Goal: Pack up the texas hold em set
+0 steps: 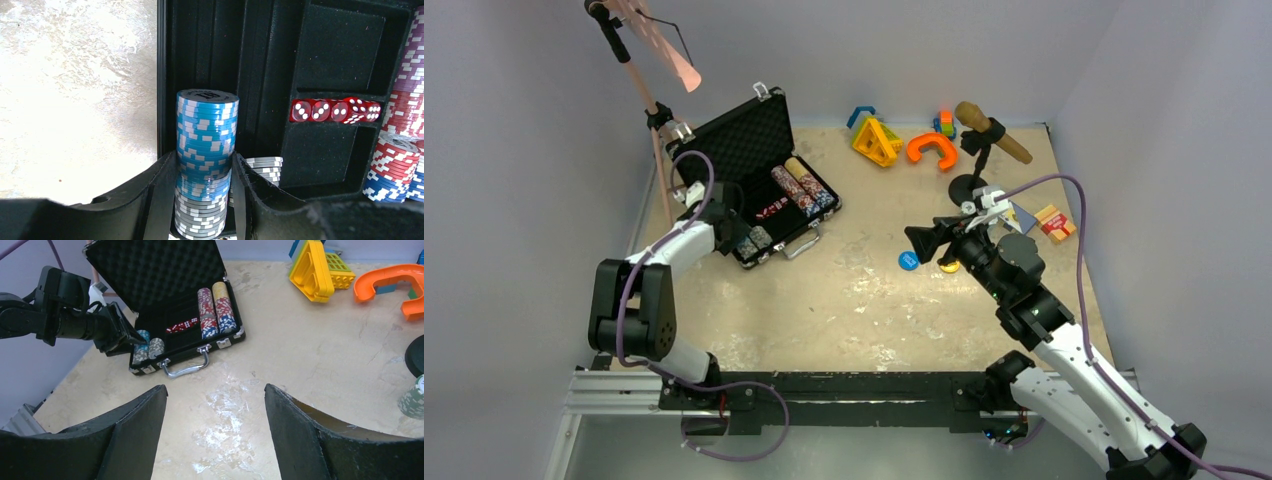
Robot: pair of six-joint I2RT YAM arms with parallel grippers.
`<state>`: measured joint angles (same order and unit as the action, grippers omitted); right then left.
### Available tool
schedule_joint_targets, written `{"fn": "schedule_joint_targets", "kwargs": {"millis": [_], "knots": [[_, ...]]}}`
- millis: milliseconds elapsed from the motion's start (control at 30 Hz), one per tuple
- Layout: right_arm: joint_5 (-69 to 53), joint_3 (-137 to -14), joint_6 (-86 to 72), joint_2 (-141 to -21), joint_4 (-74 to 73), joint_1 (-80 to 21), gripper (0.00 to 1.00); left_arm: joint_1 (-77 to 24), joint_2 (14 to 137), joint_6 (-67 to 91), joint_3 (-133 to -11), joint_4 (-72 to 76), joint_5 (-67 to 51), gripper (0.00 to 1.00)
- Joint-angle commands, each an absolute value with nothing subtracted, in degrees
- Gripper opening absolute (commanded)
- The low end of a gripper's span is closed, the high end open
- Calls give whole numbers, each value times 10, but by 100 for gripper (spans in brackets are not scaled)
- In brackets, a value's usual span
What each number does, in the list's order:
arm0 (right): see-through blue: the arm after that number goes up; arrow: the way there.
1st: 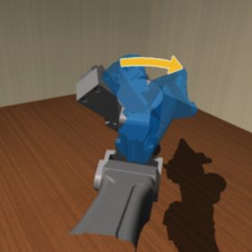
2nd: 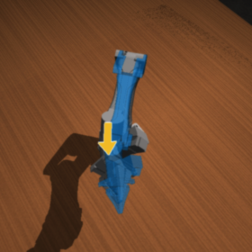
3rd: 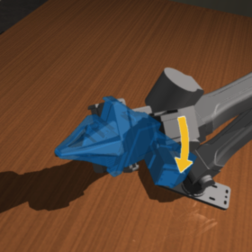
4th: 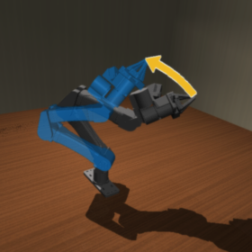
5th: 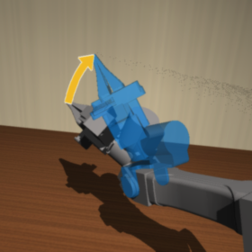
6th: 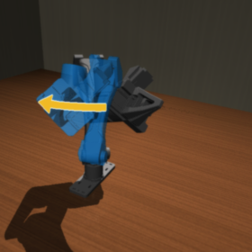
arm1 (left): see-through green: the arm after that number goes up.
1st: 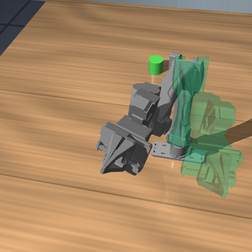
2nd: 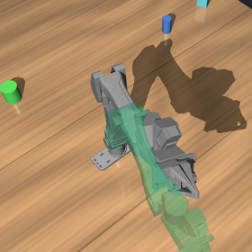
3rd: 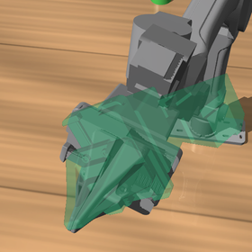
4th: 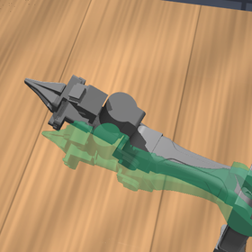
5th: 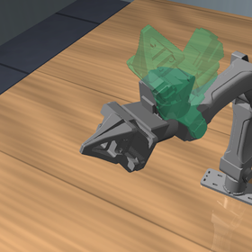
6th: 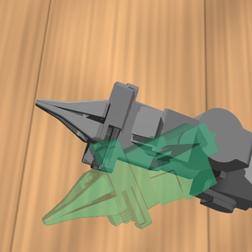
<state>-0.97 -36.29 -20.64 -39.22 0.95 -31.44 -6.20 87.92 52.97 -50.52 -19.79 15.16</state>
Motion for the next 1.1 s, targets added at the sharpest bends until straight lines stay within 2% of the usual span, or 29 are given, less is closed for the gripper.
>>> {"fn": "schedule_joint_targets", "kwargs": {"millis": [0, 100, 233, 467, 667, 900, 967, 1067], "knots": [[-2, -366, -210, -384, 16, -316, 77, -72, 852, 518, -504, -237, 134, 34], [-2, -367, -208, -381, 13, -316, 77, -72, 849, 510, -515, -245, 141, 49], [8, -371, -205, -380, 8, -316, 77, -72, 843, 491, -531, -255, 156, 64], [33, -396, -192, -375, -38, -316, 78, -72, 813, 447, -540, -261, 193, 79], [141, -435, -170, -376, -132, -316, 78, -74, 735, 378, -545, -286, 197, 83], [308, -486, -172, -424, -259, -305, 94, -76, 627, 255, -574, -345, 18, 84], [282, -500, -177, -451, -272, -272, 95, -78, 609, 222, -593, -370, -49, 83], [189, -511, -178, -485, -274, -170, 94, -87, 570, 199, -573, -356, -94, 83]]}}
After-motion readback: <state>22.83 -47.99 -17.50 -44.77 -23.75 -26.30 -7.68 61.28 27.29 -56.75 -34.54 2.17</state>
